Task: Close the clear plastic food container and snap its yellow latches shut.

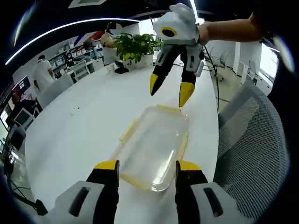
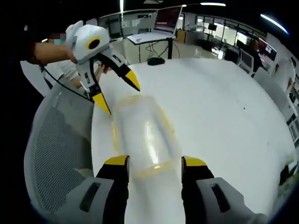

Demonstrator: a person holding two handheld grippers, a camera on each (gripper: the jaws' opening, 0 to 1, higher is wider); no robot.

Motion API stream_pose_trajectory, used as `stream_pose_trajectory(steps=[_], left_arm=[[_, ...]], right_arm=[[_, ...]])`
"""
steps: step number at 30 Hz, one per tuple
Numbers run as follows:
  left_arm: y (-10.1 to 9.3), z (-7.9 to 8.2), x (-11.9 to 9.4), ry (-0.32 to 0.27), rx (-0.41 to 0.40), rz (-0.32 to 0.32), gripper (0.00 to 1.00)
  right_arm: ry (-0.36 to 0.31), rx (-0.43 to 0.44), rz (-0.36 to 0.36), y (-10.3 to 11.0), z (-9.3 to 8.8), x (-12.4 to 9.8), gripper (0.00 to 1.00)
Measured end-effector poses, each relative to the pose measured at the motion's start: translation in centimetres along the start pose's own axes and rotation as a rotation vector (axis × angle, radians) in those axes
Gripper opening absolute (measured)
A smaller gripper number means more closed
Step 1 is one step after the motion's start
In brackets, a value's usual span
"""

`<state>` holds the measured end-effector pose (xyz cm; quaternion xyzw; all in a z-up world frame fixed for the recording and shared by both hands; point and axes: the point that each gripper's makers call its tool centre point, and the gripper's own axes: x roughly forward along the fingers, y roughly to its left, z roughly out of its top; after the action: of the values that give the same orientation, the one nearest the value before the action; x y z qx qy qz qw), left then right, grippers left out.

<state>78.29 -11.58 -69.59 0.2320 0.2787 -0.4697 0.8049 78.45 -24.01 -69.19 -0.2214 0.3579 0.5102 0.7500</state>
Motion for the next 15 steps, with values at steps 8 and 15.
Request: stream_pose_trajectory(steps=[8, 15], left_arm=[[-0.2, -0.8, 0.0, -0.008, -0.04, 0.013, 0.43], [-0.1, -2.0, 0.3, -0.004, -0.076, 0.032, 0.43]], right_arm=[[-0.042, 0.057, -0.06, 0.6, -1.7, 0.1, 0.42], [-0.079, 0.089, -0.094, 1.2, -2.2, 0.7, 0.43]])
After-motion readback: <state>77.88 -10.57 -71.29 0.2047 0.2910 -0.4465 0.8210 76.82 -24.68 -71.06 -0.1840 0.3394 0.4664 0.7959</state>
